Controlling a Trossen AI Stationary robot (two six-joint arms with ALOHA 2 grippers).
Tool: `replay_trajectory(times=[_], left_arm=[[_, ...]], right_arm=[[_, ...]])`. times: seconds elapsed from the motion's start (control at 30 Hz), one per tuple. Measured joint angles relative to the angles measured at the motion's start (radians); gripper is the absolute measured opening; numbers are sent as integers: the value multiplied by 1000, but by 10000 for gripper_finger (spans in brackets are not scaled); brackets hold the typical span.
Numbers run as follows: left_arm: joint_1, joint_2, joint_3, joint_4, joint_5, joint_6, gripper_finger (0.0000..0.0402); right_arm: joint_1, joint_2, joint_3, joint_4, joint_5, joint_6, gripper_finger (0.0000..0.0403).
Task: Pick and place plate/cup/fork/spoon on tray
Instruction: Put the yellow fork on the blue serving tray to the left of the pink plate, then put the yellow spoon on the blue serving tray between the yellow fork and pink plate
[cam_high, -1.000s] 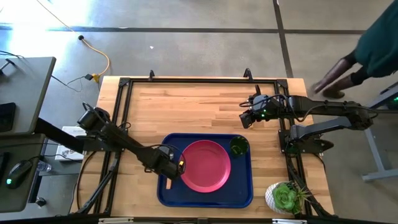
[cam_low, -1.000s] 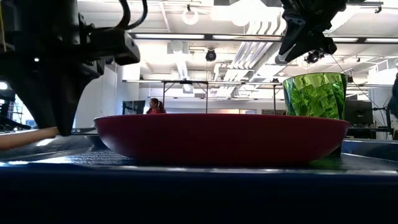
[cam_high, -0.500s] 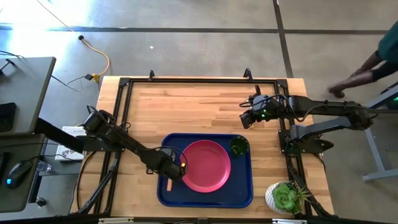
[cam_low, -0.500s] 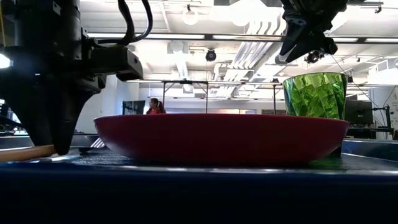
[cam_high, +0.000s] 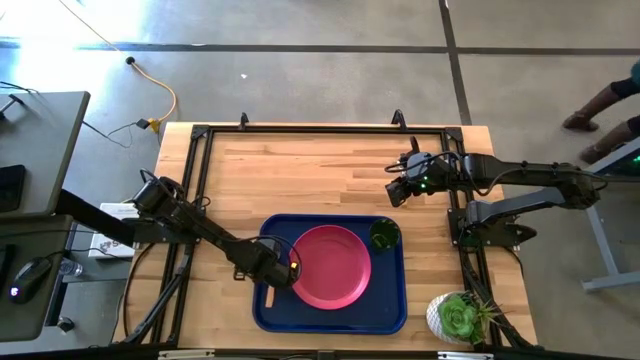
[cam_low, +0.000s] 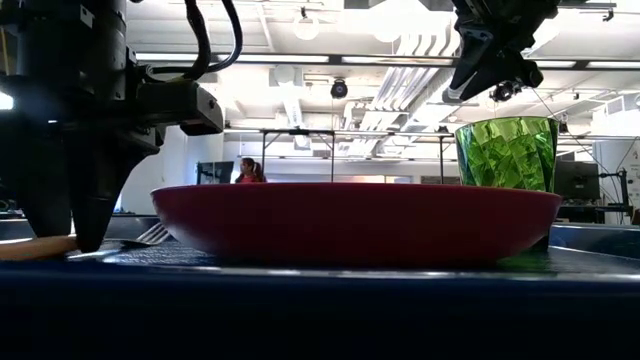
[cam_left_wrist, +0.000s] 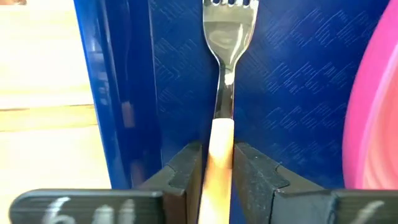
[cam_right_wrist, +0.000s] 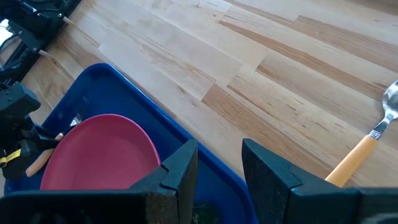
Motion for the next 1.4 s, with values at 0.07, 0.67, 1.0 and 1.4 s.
replay_trajectory(times=[0.07, 0.67, 1.0, 1.4], left_arm=[[0, 0, 0, -2, 1, 0, 91], [0, -18, 28, -51, 0, 34, 106], [1, -93, 74, -194, -23, 86, 106], [121, -356, 85, -402, -238, 409, 106]], right_arm=[[0, 0, 0, 0, 0, 0, 117], [0, 0, 0, 0, 0, 0, 117], [0, 0, 0, 5, 0, 3, 117], [0, 0, 0, 5, 35, 109, 117]])
